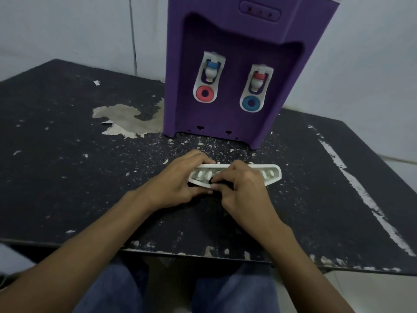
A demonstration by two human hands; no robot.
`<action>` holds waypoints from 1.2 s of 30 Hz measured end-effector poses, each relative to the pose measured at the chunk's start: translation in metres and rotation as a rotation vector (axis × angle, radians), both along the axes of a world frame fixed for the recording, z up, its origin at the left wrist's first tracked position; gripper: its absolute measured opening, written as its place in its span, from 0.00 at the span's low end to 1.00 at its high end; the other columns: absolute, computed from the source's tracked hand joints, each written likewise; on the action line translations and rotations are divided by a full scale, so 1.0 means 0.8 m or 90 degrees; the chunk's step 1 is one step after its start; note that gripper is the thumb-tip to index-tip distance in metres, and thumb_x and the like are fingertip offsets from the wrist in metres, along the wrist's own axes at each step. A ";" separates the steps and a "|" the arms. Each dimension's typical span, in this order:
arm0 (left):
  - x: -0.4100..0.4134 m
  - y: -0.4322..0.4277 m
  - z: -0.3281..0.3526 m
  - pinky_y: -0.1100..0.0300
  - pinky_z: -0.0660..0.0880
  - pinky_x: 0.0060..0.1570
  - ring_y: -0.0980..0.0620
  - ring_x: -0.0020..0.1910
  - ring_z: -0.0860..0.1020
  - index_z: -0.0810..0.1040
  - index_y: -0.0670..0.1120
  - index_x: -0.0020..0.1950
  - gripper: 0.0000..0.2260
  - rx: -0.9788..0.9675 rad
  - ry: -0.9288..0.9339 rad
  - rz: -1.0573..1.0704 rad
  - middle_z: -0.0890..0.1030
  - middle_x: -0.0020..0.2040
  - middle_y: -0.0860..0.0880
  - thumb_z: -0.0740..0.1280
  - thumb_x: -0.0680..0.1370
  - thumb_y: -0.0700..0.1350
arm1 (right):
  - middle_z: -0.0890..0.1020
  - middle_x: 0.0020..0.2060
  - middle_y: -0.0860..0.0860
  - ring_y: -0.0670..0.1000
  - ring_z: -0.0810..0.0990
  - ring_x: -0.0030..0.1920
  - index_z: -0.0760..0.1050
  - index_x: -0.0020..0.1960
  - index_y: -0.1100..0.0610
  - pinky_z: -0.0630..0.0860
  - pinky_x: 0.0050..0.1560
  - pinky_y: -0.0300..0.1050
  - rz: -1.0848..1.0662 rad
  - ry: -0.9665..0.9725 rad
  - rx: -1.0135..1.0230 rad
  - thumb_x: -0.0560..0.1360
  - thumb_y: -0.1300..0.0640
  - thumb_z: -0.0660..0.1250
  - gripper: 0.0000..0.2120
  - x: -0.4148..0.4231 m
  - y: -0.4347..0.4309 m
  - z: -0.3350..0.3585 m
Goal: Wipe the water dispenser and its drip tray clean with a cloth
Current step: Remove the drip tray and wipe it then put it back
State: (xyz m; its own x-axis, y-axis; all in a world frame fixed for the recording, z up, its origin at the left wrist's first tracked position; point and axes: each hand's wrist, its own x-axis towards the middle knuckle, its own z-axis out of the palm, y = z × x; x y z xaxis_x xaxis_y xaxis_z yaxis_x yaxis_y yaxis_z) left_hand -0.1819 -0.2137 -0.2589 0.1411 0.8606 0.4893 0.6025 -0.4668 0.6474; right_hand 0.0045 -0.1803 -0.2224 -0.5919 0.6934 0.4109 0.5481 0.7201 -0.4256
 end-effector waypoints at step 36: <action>-0.002 -0.003 0.004 0.59 0.77 0.51 0.54 0.52 0.80 0.80 0.45 0.59 0.21 -0.057 -0.061 0.025 0.80 0.53 0.52 0.81 0.68 0.43 | 0.84 0.45 0.49 0.43 0.81 0.45 0.85 0.51 0.57 0.74 0.50 0.31 0.069 0.208 0.013 0.73 0.64 0.74 0.07 -0.017 -0.007 -0.010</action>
State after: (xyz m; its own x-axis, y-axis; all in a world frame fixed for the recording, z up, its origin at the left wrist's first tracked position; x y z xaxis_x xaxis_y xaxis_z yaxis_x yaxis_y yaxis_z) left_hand -0.1837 -0.2158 -0.2559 0.0622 0.9054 0.4200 0.5525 -0.3817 0.7410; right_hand -0.0094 -0.1857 -0.2305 -0.4960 0.6238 0.6040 0.3054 0.7765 -0.5511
